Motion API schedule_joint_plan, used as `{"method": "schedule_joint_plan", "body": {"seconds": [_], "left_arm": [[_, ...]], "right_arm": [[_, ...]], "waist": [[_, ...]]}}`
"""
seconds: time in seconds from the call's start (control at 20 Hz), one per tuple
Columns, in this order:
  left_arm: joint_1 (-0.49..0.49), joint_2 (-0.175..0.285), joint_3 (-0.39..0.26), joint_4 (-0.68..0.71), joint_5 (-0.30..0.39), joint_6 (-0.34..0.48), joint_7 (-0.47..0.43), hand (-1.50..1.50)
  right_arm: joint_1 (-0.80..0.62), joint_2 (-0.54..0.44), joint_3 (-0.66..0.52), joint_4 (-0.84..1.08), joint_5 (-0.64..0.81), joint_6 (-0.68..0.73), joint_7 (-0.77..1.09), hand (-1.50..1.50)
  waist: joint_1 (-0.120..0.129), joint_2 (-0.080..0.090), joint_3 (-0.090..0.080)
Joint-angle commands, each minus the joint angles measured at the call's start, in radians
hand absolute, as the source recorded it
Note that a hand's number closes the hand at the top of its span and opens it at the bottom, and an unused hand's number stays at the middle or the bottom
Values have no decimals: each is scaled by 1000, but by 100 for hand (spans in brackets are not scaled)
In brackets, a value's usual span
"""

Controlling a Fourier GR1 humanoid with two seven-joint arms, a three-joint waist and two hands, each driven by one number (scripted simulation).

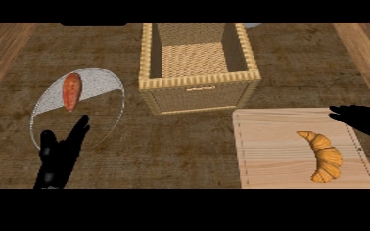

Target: Pick the croissant from the cutting board and place it in the basket

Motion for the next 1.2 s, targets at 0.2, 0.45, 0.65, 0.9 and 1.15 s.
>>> {"method": "schedule_joint_plan", "body": {"seconds": [0.2, 0.45, 0.65, 0.9, 1.15], "left_arm": [[63, -33, -12, -43, -25, 20, 75, 0], [20, 12, 56, -9, 31, -68, 100, 0], [22, -35, 35, 3, -10, -45, 69, 0], [4, -62, 45, 58, -48, -31, 38, 0], [22, -58, 50, 51, -47, -55, 39, 0]], "right_arm": [[23, 87, 29, 68, 112, -97, -84, -150], [-8, 117, 39, 140, 179, -122, -110, -150], [18, 184, 68, 138, 231, -168, -117, -150], [-48, 206, 55, 185, 247, -118, -118, -150], [-63, 270, 151, 222, 370, -175, -64, -150]], "waist": [[-3, 5, -9], [-2, 6, -9], [-5, 6, -9], [-4, 6, -10], [-3, 7, -10]]}}
